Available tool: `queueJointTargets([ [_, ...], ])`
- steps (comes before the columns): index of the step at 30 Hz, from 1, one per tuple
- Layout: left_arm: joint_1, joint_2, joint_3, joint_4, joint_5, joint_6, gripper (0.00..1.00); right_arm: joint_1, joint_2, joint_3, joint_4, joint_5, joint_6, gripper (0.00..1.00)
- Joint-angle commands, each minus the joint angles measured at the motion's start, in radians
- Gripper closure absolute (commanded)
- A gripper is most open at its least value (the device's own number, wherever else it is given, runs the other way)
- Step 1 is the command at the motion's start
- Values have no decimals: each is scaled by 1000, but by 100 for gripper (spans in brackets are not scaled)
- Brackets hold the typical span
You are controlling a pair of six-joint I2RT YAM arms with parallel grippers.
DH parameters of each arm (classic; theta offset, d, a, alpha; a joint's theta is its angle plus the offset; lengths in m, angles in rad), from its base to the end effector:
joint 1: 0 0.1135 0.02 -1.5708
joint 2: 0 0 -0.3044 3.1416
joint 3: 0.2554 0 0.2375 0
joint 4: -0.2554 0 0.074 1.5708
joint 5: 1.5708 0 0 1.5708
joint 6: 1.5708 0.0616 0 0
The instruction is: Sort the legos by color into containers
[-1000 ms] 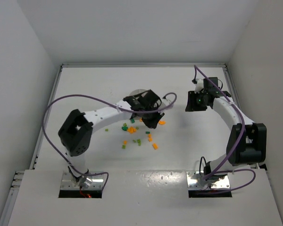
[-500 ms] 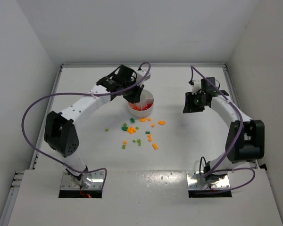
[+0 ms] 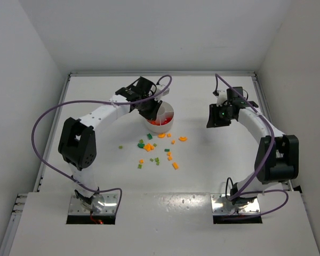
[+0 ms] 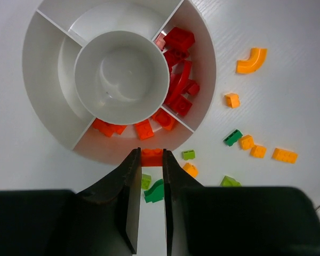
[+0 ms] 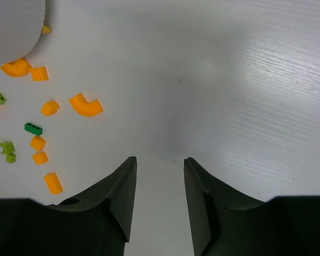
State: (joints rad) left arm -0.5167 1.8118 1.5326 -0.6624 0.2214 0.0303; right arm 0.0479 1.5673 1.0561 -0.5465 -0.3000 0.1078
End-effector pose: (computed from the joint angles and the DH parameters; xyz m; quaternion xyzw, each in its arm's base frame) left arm 0.3489 -0.2138 0.2950 0.2882 0.9007 -0.1760 0.2732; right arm 0.3127 0.0332 0.2421 -0.0093 0.9571 0.1636 0.2389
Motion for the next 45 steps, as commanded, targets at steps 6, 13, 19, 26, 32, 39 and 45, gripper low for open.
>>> queueJointTargets([
  [6, 10, 15, 34, 6, -11, 19, 72, 6, 2, 47, 3, -22, -19, 59],
  [13, 20, 15, 34, 15, -30, 19, 50, 6, 11, 47, 3, -22, -19, 59],
  [19, 29, 14, 34, 15, -48, 19, 46, 6, 2, 47, 3, -22, -19, 59],
  [26, 69, -22, 34, 57, -157, 19, 46, 6, -7, 38, 3, -22, -19, 59],
  [32, 96, 1, 43, 57, -294, -9, 28, 6, -7, 38, 3, -22, -19, 59],
  [39, 106, 21, 52, 87, -323, -9, 26, 6, -7, 38, 3, -22, -19, 59],
  [45, 141, 75, 86, 109, -313, -20, 26, 6, -7, 38, 3, -22, -19, 59],
])
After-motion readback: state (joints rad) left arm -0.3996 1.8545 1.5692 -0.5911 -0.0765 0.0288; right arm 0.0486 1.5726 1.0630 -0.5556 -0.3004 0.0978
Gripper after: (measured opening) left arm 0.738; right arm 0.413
